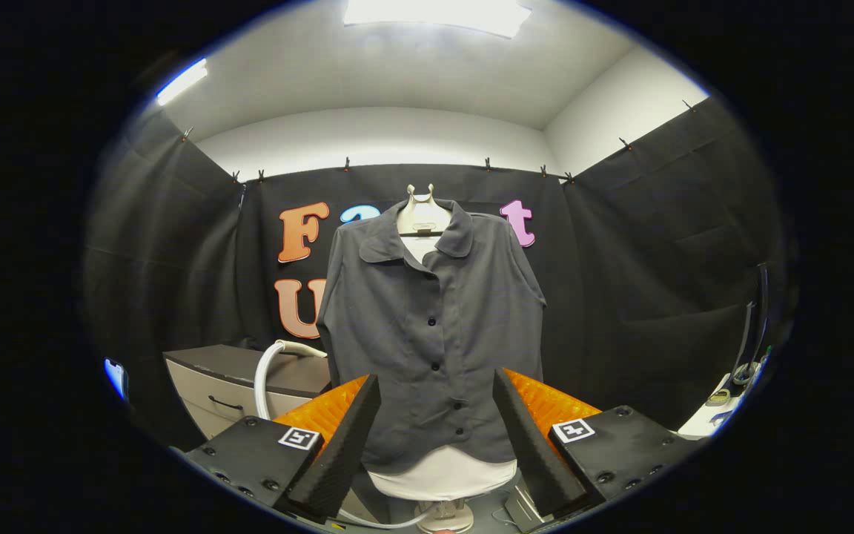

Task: Iron the clothes twice with a garment steamer, once on the left side and once on the right side.

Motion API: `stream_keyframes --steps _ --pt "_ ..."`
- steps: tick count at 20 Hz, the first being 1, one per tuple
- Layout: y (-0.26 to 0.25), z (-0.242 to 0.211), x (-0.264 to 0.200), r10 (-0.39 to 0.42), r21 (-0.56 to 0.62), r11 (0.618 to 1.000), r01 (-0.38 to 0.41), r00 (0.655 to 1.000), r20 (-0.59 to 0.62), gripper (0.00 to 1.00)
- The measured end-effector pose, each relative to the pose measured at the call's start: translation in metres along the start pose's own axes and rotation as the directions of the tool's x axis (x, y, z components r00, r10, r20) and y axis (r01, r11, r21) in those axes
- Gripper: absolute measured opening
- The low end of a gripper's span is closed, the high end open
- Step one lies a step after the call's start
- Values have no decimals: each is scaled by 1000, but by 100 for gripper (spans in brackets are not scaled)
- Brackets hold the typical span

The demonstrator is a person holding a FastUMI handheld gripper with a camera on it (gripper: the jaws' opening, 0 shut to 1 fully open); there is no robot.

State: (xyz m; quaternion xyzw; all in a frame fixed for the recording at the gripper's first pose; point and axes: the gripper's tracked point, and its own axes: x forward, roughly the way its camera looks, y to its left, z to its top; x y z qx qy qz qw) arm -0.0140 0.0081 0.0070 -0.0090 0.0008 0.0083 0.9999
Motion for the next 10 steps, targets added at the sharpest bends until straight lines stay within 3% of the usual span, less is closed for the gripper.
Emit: stream_keyframes --steps 6,10 --pt "11 30 2 19 -34 999 -17 997 70 98" --pt "22 38 8 16 11 1000 -17 996 91 98"
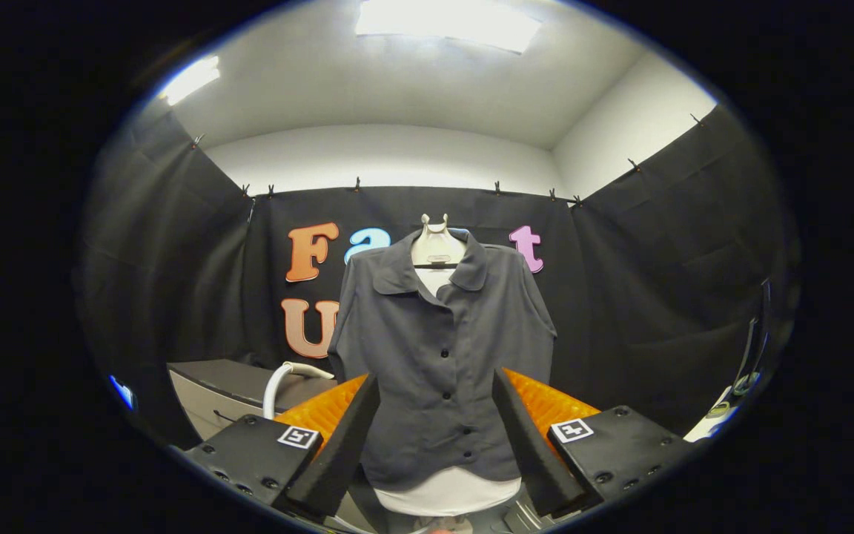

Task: Iron the clothes twice with a garment steamer, once on the left side and once on the right side.

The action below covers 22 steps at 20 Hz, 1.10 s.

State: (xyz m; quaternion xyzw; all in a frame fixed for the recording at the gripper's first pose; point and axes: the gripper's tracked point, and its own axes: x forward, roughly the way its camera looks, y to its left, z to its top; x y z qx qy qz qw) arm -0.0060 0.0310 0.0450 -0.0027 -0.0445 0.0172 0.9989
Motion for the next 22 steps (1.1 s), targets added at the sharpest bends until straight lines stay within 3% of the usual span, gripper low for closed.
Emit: stream_keyframes --steps 7,10,13,17,19,22 --pt "88 28 49 174 131 976 -173 985 4 98" --pt "147 29 78 277 179 946 -270 961 -21 98" --pt "188 22 110 335 215 925 -315 940 -66 98" --pt "232 16 179 335 167 935 -312 933 -132 98" --pt "251 -3 229 283 103 959 -266 934 -219 98" --pt "297 -50 284 259 -9 960 -281 896 -361 98"
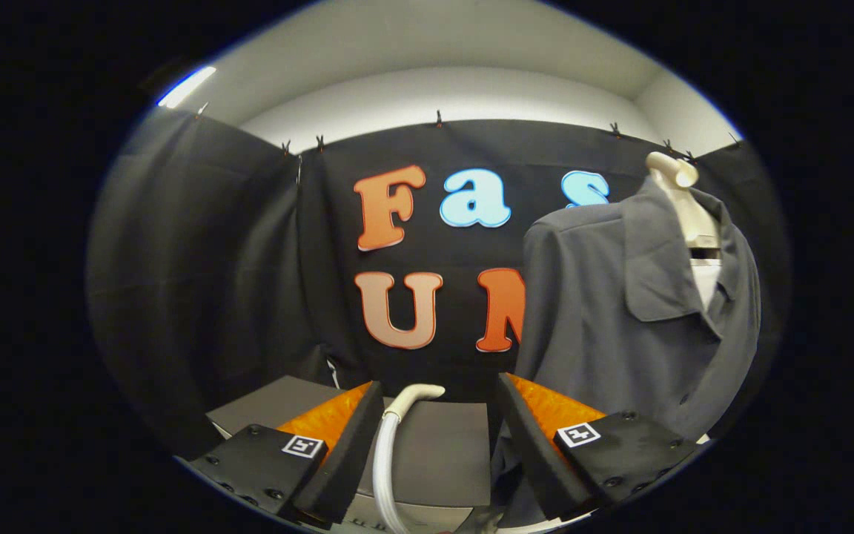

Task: Iron the clothes twice with a garment steamer, once on the left side and once on the right side.

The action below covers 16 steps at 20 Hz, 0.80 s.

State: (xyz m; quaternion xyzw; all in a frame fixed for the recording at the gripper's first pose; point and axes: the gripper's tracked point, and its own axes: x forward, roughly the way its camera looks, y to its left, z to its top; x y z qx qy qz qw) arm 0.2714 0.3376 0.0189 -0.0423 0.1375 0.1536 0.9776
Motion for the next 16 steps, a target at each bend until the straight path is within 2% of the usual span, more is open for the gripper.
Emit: stream_keyframes --steps 3,6,8,10,14,16 --pt "44 -19 69 51 -65 996 -56 995 -80 99" --pt "63 -57 134 61 -140 986 -90 978 -197 96" --pt "64 -88 169 51 -160 982 -99 960 -277 97" --pt "54 -115 204 8 -183 980 -75 939 -344 97" --pt "37 -153 234 -65 -189 982 -26 887 -457 96" --pt "38 -168 236 -64 -174 984 -29 861 -504 95"
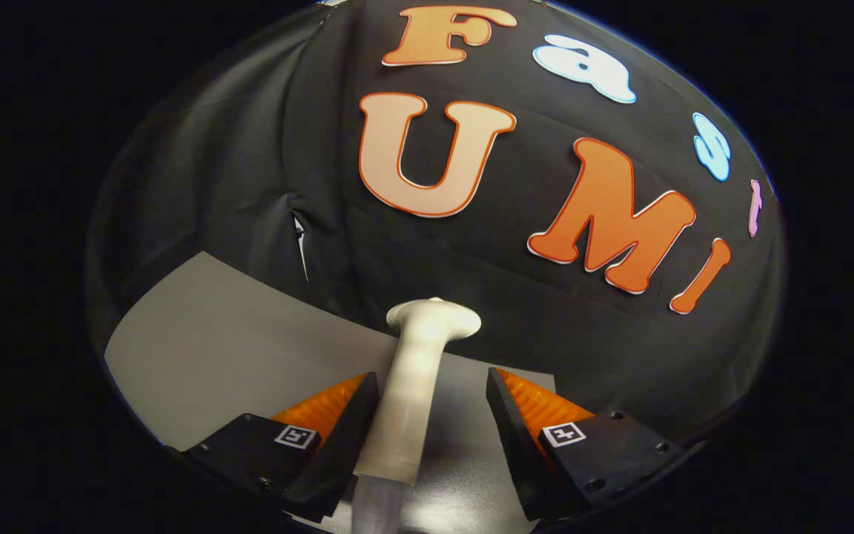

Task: Iron the clothes twice with a garment steamer, once on the left side and once on the right side.

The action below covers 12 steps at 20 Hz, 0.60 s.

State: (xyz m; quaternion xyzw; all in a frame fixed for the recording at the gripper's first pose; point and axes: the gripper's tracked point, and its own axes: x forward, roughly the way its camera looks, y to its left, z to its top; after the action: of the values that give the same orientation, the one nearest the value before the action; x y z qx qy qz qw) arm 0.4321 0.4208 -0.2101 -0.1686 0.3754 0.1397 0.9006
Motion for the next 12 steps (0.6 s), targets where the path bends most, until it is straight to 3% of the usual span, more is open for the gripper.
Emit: stream_keyframes --steps 4,5,8,9,12 --pt "10 -7 2 22 -18 1000 -23 999 -34 72" --pt "8 -9 3 4 -29 1000 -5 999 -37 62" --pt "-10 -12 -2 -31 -60 998 29 999 -25 52" --pt "-10 -13 2 -18 -47 999 18 1000 -12 45" --pt "-10 -4 -21 27 -3 1000 -27 997 67 42"
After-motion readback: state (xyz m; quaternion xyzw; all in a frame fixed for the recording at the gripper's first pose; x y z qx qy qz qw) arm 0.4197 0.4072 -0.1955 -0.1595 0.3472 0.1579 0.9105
